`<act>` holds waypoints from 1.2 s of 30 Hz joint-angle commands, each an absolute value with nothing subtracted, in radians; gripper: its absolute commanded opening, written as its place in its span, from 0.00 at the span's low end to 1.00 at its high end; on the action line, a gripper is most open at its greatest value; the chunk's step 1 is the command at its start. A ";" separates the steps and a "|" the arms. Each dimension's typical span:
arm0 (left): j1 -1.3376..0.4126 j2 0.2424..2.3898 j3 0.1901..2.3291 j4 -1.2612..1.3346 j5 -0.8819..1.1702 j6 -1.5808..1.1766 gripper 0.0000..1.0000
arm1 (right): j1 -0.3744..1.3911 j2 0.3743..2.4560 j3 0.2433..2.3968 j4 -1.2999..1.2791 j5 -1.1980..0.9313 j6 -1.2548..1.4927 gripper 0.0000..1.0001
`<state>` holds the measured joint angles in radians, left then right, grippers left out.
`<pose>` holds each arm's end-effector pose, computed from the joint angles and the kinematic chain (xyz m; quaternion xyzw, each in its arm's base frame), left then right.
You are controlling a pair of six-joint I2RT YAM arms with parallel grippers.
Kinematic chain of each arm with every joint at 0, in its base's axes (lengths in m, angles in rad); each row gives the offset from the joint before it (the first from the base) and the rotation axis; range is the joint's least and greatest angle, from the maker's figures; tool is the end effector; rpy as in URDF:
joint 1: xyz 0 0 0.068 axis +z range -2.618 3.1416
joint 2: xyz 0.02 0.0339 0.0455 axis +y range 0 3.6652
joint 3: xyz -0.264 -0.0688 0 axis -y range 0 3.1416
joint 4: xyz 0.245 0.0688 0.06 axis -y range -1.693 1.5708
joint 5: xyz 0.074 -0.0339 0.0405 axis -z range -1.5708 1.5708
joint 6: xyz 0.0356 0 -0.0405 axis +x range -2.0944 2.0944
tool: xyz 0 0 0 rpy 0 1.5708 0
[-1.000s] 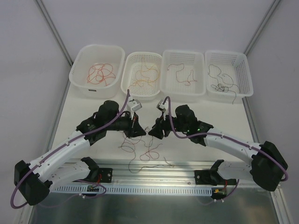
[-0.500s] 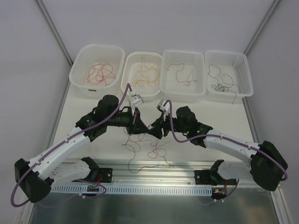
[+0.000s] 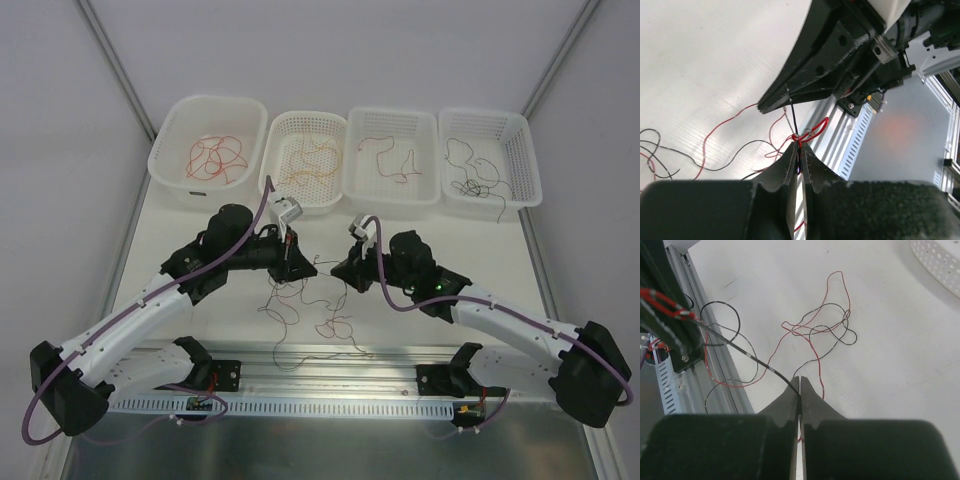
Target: Untangle the cables
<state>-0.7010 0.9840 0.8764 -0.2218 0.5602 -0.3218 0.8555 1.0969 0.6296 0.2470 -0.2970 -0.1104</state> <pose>0.1578 -0.1579 0.3330 0.3052 0.7375 -0.4697 0.3774 0.1566 0.1961 0.2680 -0.4404 0.6407 0.3326 0.5338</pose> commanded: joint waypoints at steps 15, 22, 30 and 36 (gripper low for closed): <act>-0.710 0.931 0.773 -0.117 0.316 -0.376 0.27 | 0.857 0.974 0.811 -0.288 -0.138 -0.034 0.01; -0.715 0.907 0.753 -0.005 0.440 -0.417 0.56 | 0.885 1.037 0.862 -0.353 -0.043 -0.025 0.01; -0.715 0.914 0.784 0.028 0.471 -0.417 0.57 | 0.913 1.085 0.880 -0.374 -0.006 -0.035 0.01; -0.715 0.974 0.799 0.028 0.450 -0.405 0.57 | 0.927 1.083 0.888 -0.383 -0.008 -0.057 0.01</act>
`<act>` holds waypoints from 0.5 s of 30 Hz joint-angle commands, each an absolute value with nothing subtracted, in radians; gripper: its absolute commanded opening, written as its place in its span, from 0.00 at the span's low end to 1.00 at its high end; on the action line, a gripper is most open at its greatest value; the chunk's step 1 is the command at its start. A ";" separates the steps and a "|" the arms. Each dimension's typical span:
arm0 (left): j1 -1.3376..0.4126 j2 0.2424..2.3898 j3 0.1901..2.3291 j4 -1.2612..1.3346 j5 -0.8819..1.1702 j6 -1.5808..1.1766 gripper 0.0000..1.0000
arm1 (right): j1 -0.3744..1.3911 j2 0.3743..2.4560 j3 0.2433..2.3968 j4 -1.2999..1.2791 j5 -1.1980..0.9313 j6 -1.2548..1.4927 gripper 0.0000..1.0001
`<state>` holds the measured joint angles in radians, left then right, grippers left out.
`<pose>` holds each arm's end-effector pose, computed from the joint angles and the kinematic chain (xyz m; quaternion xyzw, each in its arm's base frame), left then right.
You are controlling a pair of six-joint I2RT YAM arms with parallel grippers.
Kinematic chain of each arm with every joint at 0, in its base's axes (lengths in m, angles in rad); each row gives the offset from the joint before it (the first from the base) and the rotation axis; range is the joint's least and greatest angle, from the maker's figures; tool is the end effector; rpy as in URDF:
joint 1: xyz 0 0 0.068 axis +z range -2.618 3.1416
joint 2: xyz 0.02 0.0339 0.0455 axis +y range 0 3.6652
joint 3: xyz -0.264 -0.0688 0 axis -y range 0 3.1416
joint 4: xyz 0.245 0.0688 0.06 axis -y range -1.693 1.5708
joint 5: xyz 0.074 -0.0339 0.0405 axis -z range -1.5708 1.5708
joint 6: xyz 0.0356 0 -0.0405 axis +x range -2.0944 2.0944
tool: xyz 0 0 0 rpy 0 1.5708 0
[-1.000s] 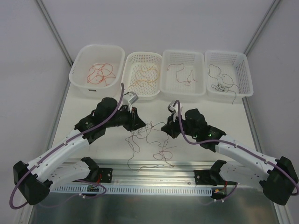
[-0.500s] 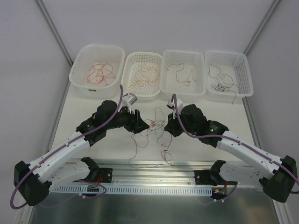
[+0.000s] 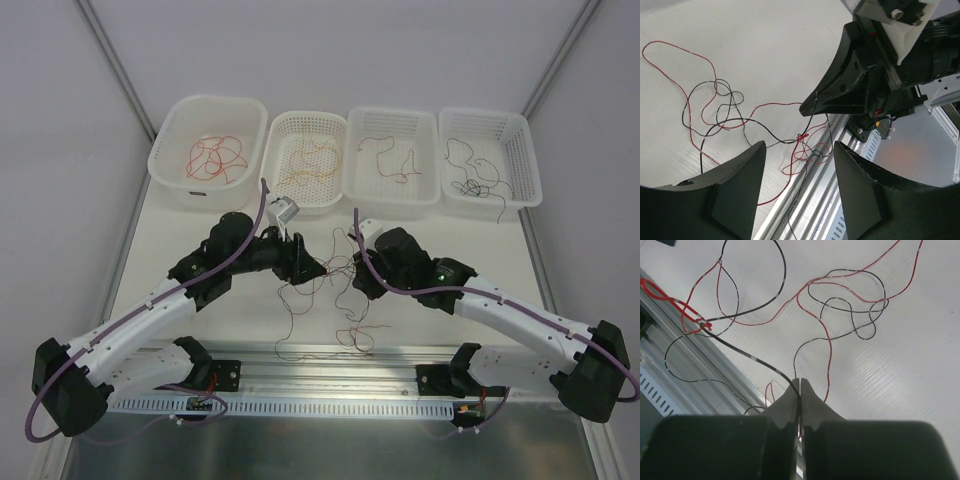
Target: Untangle the cables
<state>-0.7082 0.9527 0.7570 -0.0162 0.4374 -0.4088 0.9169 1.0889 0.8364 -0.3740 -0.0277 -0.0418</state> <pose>0.1595 -0.1564 0.3175 0.2481 0.7306 -0.4682 0.4308 0.1444 0.1900 0.2801 -0.4163 0.7872 0.2039 0.4067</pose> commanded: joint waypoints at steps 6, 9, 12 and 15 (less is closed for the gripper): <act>-0.730 1.048 0.859 0.026 0.457 -0.391 0.54 | 0.933 1.088 0.888 -0.390 0.031 -0.064 0.01; -0.738 1.074 0.870 0.025 0.472 -0.382 0.51 | 0.934 1.089 0.888 -0.387 0.031 -0.064 0.01; -0.742 1.080 0.862 0.022 0.472 -0.377 0.45 | 0.937 1.086 0.891 -0.390 0.034 -0.063 0.01; -0.744 1.078 0.851 0.017 0.472 -0.374 0.42 | 0.937 1.086 0.891 -0.390 0.037 -0.066 0.01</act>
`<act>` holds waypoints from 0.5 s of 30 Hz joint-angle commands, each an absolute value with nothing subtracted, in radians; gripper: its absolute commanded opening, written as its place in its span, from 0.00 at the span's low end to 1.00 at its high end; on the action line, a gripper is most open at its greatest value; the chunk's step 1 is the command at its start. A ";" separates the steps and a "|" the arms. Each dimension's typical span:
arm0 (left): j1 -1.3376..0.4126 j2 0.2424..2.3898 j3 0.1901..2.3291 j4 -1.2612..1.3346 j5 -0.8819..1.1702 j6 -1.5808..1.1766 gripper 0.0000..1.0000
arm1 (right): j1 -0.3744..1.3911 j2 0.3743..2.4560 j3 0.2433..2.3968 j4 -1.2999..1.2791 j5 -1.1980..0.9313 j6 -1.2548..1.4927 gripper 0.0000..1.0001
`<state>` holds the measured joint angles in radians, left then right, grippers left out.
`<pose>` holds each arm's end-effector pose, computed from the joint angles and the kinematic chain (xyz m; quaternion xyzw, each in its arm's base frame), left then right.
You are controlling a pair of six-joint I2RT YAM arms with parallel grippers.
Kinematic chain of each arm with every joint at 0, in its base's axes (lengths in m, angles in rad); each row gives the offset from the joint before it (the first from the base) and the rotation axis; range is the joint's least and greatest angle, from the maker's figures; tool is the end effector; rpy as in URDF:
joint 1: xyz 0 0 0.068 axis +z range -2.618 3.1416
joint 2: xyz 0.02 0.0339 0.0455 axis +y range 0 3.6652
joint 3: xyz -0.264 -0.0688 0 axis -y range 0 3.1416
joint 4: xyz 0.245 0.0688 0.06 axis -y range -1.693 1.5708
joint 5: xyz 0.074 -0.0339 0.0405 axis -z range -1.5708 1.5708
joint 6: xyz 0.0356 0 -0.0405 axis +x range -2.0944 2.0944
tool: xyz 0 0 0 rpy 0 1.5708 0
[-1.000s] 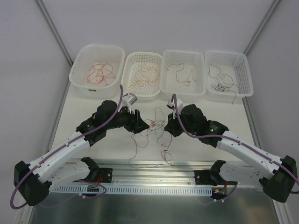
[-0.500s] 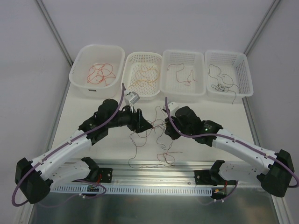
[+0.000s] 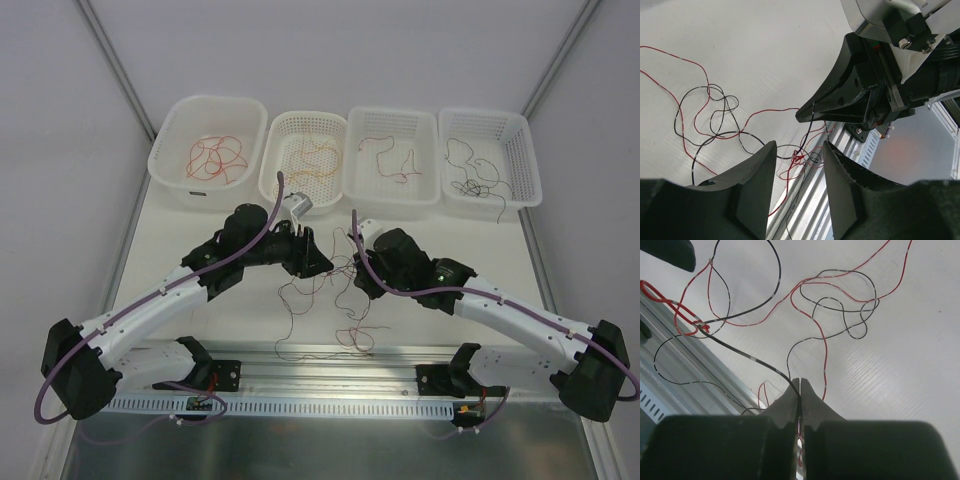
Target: Untangle the cables
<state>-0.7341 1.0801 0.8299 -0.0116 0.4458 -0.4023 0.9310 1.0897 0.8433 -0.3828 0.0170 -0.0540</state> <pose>0.1756 -0.1791 0.3164 0.2605 0.7409 -0.4673 0.4060 0.1430 0.1911 0.2815 -0.4180 0.7871 0.1857 0.4139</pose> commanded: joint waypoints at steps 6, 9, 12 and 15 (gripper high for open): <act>-0.753 1.094 0.856 0.006 0.456 -0.361 0.41 | 0.939 1.095 0.897 -0.388 0.034 -0.063 0.01; -0.761 1.111 0.867 0.006 0.457 -0.348 0.41 | 0.942 1.098 0.897 -0.387 0.032 -0.064 0.01; -0.768 1.123 0.876 -0.025 0.456 -0.338 0.40 | 0.943 1.097 0.899 -0.390 0.037 -0.064 0.01; -0.775 1.127 0.880 -0.038 0.436 -0.331 0.32 | 0.943 1.094 0.894 -0.384 0.040 -0.064 0.01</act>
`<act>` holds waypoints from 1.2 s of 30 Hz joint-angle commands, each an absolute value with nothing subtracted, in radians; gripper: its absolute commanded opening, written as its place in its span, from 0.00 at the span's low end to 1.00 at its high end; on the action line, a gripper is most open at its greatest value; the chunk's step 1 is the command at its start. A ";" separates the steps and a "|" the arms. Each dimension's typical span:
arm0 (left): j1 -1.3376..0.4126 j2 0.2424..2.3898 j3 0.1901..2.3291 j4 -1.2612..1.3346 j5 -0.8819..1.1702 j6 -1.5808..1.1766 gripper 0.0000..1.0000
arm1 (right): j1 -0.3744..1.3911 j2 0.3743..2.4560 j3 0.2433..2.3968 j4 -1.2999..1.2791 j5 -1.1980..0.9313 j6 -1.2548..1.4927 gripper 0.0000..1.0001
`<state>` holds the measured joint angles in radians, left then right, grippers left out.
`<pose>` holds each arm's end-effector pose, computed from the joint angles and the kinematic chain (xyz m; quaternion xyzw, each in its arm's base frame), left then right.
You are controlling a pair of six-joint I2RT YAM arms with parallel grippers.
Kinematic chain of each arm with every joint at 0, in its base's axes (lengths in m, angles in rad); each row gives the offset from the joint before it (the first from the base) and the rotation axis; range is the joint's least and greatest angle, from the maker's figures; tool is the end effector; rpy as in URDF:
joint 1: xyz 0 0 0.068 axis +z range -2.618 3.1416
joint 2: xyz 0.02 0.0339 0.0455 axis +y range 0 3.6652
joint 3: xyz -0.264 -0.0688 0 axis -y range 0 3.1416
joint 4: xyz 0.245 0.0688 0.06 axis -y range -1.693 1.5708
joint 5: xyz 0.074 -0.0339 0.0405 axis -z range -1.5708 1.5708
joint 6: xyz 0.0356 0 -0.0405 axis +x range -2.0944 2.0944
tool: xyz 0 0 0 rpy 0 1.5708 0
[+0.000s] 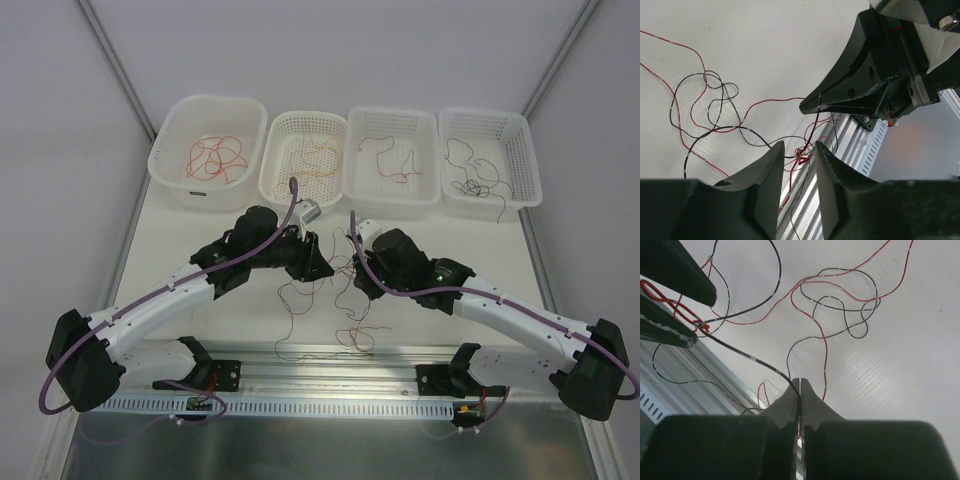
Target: Untangle the cables
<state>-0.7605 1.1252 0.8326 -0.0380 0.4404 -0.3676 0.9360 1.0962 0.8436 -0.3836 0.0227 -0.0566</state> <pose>0.1769 -0.1892 0.3040 0.2795 0.7541 -0.4534 0.3842 0.1428 0.1925 0.2801 -0.4206 0.7875 0.1826 0.4119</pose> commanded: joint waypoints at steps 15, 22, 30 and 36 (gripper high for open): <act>-0.775 1.009 0.838 -0.035 -0.104 -0.564 0.00 | 0.945 1.031 0.779 -0.354 0.055 -0.005 0.01; -0.770 0.951 0.793 -0.003 -0.176 -0.709 0.00 | 0.943 1.005 0.693 -0.362 0.075 0.069 0.01; -0.657 0.796 0.677 -0.049 -0.300 -0.798 0.00 | 0.861 0.928 0.699 -0.469 0.167 0.118 0.01; -0.487 0.703 0.649 -0.282 -0.422 -0.758 0.00 | 0.544 0.801 0.846 -0.603 0.115 0.066 0.01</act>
